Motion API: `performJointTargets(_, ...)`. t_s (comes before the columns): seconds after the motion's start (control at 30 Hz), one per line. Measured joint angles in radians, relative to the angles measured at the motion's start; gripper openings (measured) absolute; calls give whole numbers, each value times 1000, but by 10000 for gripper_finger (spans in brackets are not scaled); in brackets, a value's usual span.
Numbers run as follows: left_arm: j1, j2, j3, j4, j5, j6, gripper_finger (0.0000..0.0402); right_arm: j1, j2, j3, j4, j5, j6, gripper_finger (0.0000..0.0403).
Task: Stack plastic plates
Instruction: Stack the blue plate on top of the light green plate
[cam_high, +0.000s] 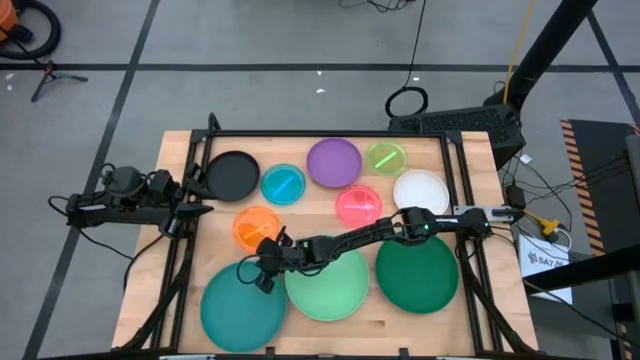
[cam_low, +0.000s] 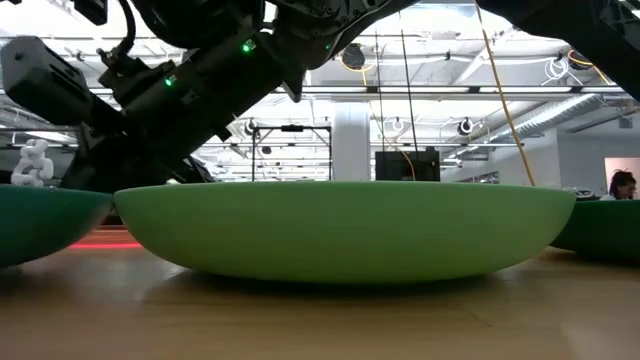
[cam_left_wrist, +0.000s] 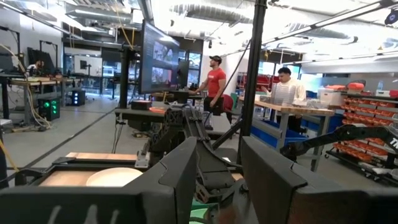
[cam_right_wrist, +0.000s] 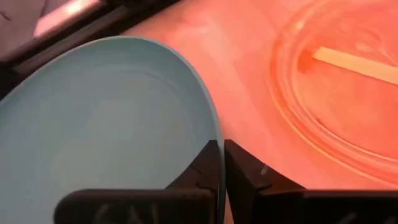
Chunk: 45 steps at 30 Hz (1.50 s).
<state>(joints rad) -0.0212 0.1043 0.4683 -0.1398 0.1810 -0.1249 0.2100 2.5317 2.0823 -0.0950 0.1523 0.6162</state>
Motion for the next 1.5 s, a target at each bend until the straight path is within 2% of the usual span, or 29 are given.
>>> performJointTargets(0.13, 0, 0, 0, 0, 0, 0, 131, -1, 0, 0, 37, 0, 5, 9)
performJointTargets(0.33, 0, 0, 0, -1, 0, -9, 131, -2, -2, 0, 108, -65, -7, 6)
performJointTargets(0.5, 0, 0, 0, -11, 0, -10, 131, -7, -18, 0, 110, -180, -61, 5)
performJointTargets(0.63, 0, 0, 0, -16, 0, -12, 131, -7, -61, 0, 74, -256, -107, 5)
performJointTargets(0.8, 0, 0, 0, -23, 0, -15, 131, -6, -119, 0, -29, -300, -161, 5)
performJointTargets(0.9, -1, 0, 0, -26, 0, -20, 131, -6, -166, 0, -162, -302, -189, 5)
performJointTargets(1.13, -1, 0, 0, -37, 0, -31, 131, 12, -264, 0, -425, -233, -229, 5)
performJointTargets(1.5, -1, 0, 0, -32, 0, -27, 131, 37, -359, 0, -624, -148, -310, 4)
